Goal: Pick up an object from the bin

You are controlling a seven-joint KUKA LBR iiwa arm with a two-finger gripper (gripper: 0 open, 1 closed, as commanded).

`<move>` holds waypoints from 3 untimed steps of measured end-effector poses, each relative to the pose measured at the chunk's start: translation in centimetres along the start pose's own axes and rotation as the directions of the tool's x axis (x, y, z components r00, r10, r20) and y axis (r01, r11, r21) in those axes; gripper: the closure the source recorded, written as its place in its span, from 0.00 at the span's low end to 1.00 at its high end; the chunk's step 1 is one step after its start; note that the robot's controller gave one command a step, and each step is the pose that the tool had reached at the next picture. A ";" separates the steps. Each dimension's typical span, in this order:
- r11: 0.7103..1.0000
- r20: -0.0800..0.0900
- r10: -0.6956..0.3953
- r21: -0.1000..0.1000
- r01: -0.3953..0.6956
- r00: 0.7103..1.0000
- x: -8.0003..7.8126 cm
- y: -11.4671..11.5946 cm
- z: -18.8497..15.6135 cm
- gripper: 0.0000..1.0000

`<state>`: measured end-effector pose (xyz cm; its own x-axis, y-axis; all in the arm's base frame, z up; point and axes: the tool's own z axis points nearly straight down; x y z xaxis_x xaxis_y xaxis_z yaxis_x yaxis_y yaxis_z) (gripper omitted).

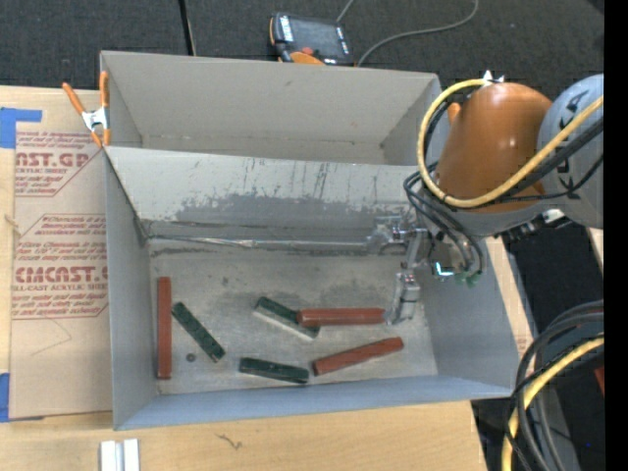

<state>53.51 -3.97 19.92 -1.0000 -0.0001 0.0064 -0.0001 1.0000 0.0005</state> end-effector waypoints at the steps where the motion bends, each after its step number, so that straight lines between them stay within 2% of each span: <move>1: 0.992 -0.002 -0.130 0.000 0.130 0.992 1.7 -0.7 13.4 0.00; 2: 0.991 0.001 -0.130 0.000 0.130 0.991 1.5 -0.6 12.9 1.00; 3: 0.883 0.015 -0.470 0.008 0.470 0.882 -4.5 0.5 -4.0 1.00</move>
Offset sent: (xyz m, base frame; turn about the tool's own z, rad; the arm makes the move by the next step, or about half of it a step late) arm -0.0153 -0.0073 -0.1292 -0.1292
